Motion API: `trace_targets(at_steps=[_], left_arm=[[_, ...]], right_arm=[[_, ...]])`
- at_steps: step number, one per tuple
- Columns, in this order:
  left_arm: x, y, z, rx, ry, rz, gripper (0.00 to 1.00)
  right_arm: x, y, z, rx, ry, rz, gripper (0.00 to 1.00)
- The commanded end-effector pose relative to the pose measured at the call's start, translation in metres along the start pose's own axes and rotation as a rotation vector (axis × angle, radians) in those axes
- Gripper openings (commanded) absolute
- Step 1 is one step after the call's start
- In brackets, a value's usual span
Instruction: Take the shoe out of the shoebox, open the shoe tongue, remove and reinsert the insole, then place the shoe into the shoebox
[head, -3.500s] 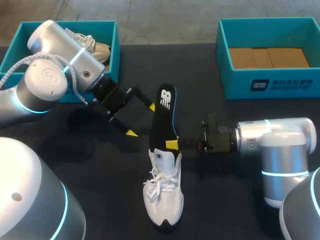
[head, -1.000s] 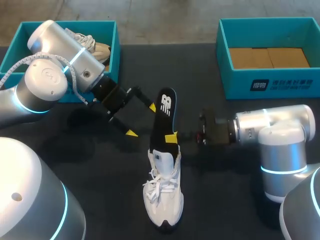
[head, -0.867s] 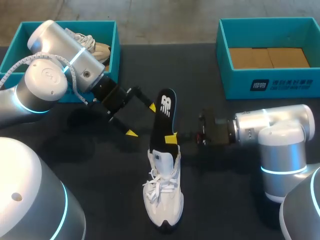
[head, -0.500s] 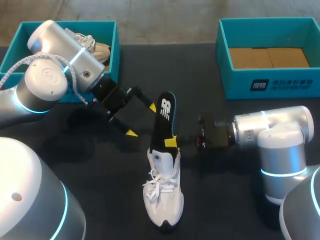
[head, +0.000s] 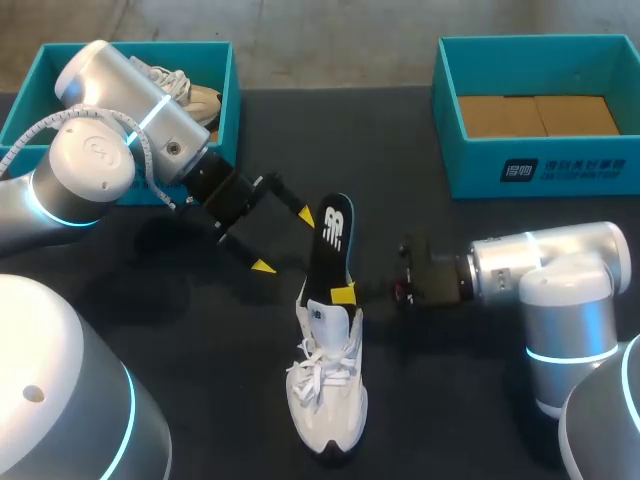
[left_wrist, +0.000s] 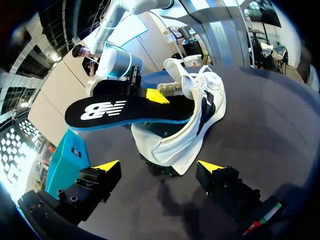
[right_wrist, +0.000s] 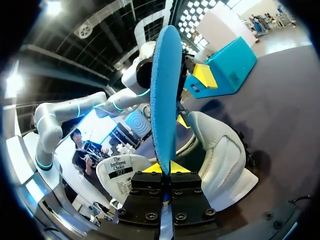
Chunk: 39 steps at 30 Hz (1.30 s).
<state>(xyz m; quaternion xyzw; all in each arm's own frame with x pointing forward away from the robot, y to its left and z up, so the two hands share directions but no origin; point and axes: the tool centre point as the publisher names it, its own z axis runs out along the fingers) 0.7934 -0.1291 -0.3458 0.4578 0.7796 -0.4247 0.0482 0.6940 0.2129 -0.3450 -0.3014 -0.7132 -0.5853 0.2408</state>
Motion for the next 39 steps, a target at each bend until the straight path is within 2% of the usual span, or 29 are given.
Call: trace_targets(at_steps=[1, 5, 15, 29, 39], left_arm=[[-0.001, 0.001, 0.001, -0.001, 0.004, 0.0, 1.0], [-0.001, 0.001, 0.001, -0.001, 0.004, 0.0, 1.0], [-0.001, 0.001, 0.001, -0.001, 0.004, 0.0, 1.0], [-0.001, 0.001, 0.001, -0.001, 0.004, 0.0, 1.0], [-0.001, 0.001, 0.001, -0.001, 0.004, 0.0, 1.0]], right_arm=[[-0.002, -0.002, 0.005, 0.028, 0.018, 0.009, 0.0], [-0.004, -0.005, 0.009, 0.062, 0.038, 0.036, 0.0], [-0.004, -0.011, 0.008, 0.09, 0.04, 0.064, 0.0], [-0.001, -0.015, 0.005, 0.065, 0.036, 0.067, 0.0], [-0.005, -0.008, 0.005, 0.047, 0.03, 0.065, 0.0]])
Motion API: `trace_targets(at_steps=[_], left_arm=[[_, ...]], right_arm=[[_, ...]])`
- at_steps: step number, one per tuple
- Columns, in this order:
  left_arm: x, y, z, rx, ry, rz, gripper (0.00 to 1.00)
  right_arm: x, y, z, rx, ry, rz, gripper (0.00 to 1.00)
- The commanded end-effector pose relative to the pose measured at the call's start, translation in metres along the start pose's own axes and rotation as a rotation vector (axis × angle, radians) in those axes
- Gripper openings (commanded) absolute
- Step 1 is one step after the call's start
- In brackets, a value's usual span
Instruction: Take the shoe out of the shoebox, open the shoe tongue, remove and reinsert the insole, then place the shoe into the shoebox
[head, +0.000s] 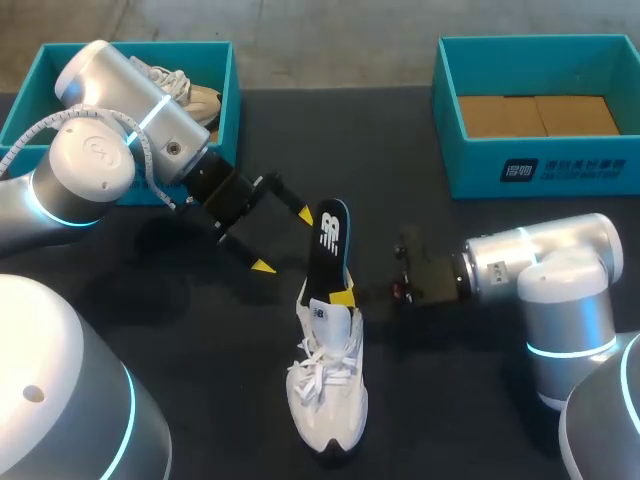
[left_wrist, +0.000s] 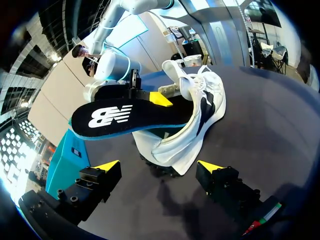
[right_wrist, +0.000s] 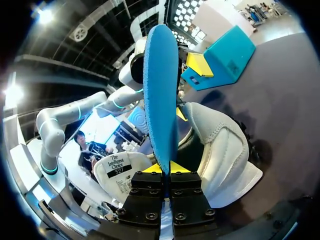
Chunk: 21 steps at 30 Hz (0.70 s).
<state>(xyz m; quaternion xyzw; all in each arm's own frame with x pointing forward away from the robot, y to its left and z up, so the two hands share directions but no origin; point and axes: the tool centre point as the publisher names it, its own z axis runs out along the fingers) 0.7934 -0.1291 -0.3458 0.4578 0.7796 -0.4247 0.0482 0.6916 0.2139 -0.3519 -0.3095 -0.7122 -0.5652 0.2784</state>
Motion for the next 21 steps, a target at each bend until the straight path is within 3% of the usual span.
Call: trace_targets(at_steps=[1, 3, 6, 21], left_arm=[[-0.001, 0.001, 0.001, -0.001, 0.004, 0.0, 1.0], [-0.001, 0.001, 0.001, -0.001, 0.004, 0.0, 1.0], [-0.001, 0.001, 0.001, -0.001, 0.004, 0.0, 1.0], [-0.001, 0.001, 0.001, -0.001, 0.004, 0.0, 1.0]], right_arm=[[-0.003, 0.0, 0.003, -0.001, -0.003, -0.001, 0.0], [-0.003, 0.001, 0.003, -0.003, -0.003, -0.002, 0.12], [-0.005, 0.004, 0.002, -0.005, -0.005, -0.003, 0.16], [-0.008, 0.021, -0.002, -0.017, -0.02, -0.016, 0.17]])
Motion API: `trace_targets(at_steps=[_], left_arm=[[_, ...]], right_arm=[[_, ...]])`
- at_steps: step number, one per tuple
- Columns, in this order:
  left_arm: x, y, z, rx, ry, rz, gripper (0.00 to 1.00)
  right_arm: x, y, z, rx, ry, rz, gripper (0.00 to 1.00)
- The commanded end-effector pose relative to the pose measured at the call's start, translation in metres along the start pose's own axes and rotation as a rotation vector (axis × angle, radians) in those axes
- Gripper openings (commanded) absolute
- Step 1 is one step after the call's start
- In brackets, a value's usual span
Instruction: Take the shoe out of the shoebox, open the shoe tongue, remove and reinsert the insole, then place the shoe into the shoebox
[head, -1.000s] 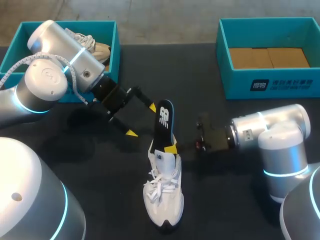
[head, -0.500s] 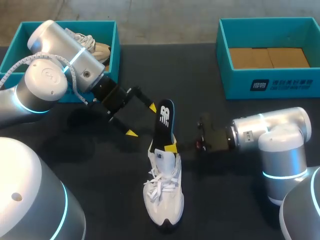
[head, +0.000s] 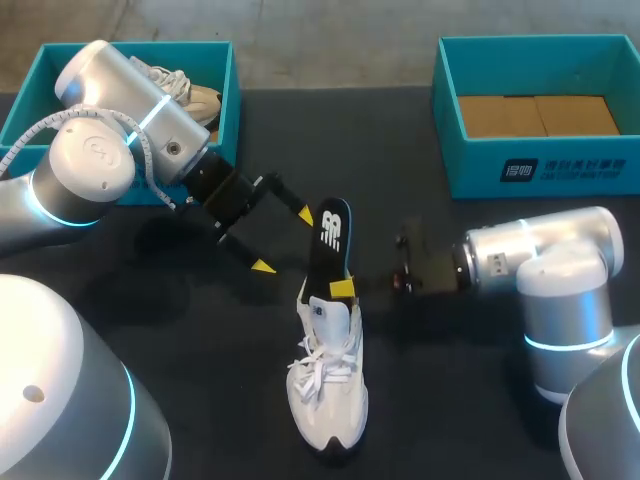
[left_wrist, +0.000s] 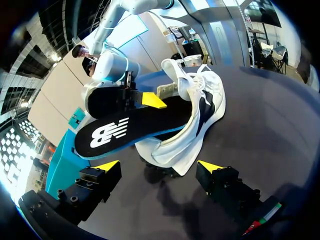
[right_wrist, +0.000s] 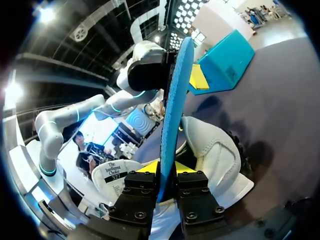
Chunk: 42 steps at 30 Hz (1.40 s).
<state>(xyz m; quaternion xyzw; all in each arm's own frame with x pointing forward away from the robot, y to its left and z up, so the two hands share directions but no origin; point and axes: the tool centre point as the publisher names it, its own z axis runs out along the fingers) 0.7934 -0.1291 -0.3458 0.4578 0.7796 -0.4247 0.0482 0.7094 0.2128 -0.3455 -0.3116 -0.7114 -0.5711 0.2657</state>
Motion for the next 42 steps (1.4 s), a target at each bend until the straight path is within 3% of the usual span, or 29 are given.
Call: trace_targets(at_steps=[1, 16, 27, 30, 33, 42], left_arm=[[-0.001, 0.001, 0.001, -0.001, 0.004, 0.0, 1.0], [-0.001, 0.001, 0.001, -0.001, 0.004, 0.0, 1.0], [-0.001, 0.001, 0.001, -0.001, 0.004, 0.0, 1.0], [-0.001, 0.001, 0.001, -0.001, 0.004, 0.0, 1.0], [-0.001, 0.001, 0.001, -0.001, 0.004, 0.0, 1.0], [-0.001, 0.001, 0.001, -0.001, 0.004, 0.0, 1.0]], right_arm=[[-0.001, 0.006, 0.001, -0.001, -0.005, -0.004, 0.17], [0.0, 0.029, -0.002, -0.007, -0.017, -0.04, 0.18], [-0.003, 0.035, -0.003, -0.081, -0.029, -0.05, 0.17], [-0.003, 0.035, -0.004, -0.095, -0.033, -0.05, 0.14], [-0.003, 0.035, -0.004, -0.097, -0.033, -0.049, 0.0], [-0.003, 0.033, -0.001, -0.075, -0.022, -0.04, 0.0]])
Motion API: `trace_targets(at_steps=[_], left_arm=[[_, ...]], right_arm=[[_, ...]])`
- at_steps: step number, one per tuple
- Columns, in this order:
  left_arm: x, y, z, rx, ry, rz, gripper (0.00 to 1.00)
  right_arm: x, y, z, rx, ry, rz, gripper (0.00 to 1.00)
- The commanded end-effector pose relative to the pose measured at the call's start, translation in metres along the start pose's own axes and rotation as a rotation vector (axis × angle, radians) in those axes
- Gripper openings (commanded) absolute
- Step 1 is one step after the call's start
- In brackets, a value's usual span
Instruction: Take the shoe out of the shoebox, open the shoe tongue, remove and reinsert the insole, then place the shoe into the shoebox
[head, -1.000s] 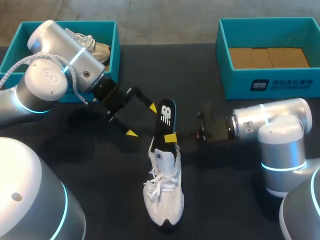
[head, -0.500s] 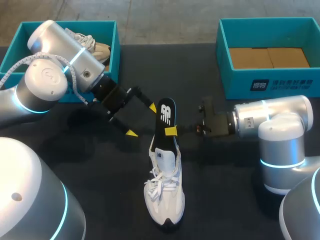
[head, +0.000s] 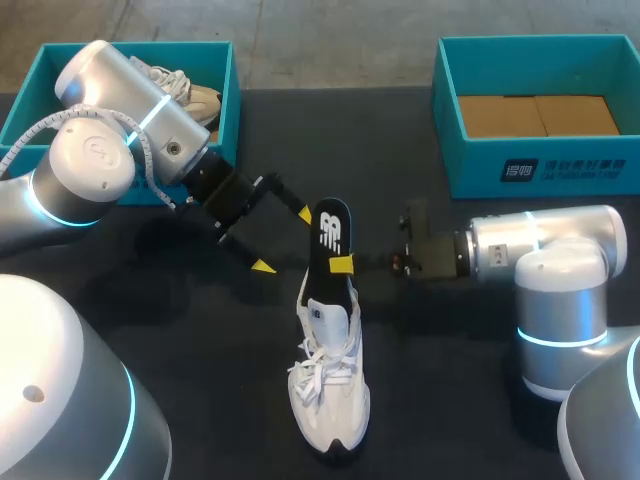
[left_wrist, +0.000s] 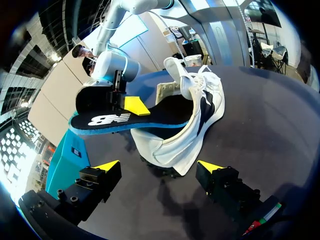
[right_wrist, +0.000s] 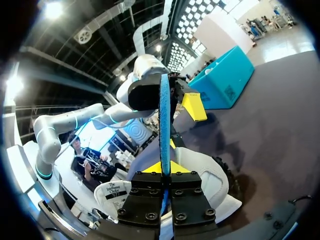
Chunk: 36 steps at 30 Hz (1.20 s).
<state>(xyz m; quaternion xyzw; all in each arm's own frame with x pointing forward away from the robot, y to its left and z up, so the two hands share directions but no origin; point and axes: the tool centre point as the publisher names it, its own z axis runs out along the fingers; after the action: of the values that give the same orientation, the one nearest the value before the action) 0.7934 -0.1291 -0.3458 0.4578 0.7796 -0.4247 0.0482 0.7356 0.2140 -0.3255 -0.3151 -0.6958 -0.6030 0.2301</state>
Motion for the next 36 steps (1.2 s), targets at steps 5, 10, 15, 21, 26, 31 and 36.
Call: trace_targets(at_steps=[5, 10, 15, 21, 26, 31, 36], left_arm=[[-0.001, 0.001, 0.001, -0.001, 0.004, 0.0, 1.0], [-0.001, 0.001, 0.001, -0.001, 0.004, 0.0, 1.0], [-0.001, 0.001, 0.001, -0.001, 0.004, 0.0, 1.0], [-0.001, 0.001, 0.001, -0.001, 0.004, 0.0, 1.0], [-0.001, 0.001, 0.001, -0.001, 0.004, 0.0, 1.0], [-0.001, 0.001, 0.001, -0.001, 0.004, 0.0, 1.0], [-0.001, 0.001, 0.001, -0.001, 0.004, 0.0, 1.0]], right_arm=[[-0.001, -0.001, 0.004, 0.04, 0.01, 0.014, 0.0], [-0.003, -0.002, 0.006, 0.068, 0.015, 0.028, 0.0], [-0.004, -0.005, 0.006, 0.083, 0.02, 0.039, 0.0], [-0.004, -0.01, 0.005, 0.093, 0.022, 0.045, 0.0], [-0.004, -0.014, 0.003, 0.093, 0.022, 0.05, 0.0], [-0.004, -0.018, 0.001, 0.088, 0.02, 0.056, 0.0], [-0.003, -0.02, 0.001, 0.091, 0.022, 0.061, 0.0]])
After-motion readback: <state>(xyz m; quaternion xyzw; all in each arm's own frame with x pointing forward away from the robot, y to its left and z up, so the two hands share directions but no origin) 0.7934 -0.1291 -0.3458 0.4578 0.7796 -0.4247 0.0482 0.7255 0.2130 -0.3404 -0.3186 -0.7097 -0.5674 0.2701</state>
